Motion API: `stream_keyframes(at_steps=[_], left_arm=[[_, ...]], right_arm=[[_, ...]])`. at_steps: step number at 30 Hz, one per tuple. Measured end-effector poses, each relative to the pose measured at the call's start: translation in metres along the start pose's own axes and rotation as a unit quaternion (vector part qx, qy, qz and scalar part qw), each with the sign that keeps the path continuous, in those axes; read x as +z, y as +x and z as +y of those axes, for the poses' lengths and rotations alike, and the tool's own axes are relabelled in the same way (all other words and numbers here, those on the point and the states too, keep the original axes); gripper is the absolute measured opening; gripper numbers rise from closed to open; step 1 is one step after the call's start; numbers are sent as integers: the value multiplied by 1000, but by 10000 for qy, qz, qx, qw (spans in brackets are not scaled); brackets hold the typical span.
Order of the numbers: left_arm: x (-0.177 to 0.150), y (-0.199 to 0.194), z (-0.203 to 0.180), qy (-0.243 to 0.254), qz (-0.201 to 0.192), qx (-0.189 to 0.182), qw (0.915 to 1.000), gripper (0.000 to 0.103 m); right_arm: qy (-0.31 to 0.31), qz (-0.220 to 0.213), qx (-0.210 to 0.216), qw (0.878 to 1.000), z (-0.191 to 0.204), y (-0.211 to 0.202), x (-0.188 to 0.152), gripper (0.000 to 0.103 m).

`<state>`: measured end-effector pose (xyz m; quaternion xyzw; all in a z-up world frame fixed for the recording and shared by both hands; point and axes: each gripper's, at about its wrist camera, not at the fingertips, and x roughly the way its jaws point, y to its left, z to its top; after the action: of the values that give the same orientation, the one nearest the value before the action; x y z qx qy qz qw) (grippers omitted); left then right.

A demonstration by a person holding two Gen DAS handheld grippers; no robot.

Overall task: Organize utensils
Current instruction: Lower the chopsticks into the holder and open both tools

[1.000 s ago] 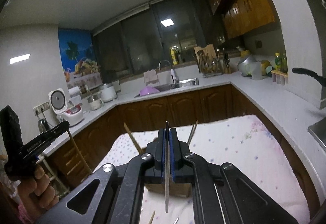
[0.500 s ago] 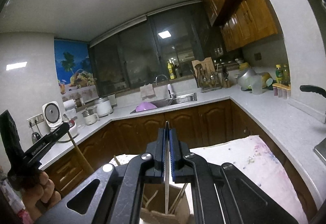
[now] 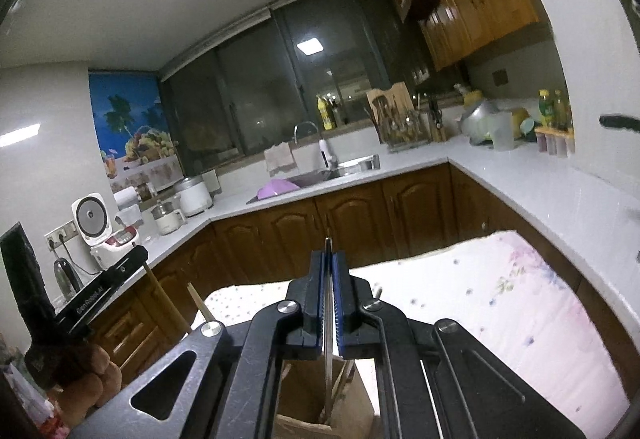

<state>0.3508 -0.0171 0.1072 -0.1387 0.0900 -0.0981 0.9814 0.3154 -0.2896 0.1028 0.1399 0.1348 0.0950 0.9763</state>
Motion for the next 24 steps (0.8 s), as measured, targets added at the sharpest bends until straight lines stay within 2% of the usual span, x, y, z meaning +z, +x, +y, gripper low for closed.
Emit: stream_keyframes(at_steps=[9, 14, 24], left_arm=[[-24, 14, 8, -70, 424, 15, 9991, 5], [-35, 23, 11, -91, 681, 32, 9976, 6], [-33, 22, 11, -22, 715, 8, 9974, 6]], right_arm=[[210, 410, -95, 9989, -12, 19, -26, 4], [285, 528, -145, 9981, -17, 23, -28, 4], [289, 625, -163, 9975, -19, 27, -26, 4]])
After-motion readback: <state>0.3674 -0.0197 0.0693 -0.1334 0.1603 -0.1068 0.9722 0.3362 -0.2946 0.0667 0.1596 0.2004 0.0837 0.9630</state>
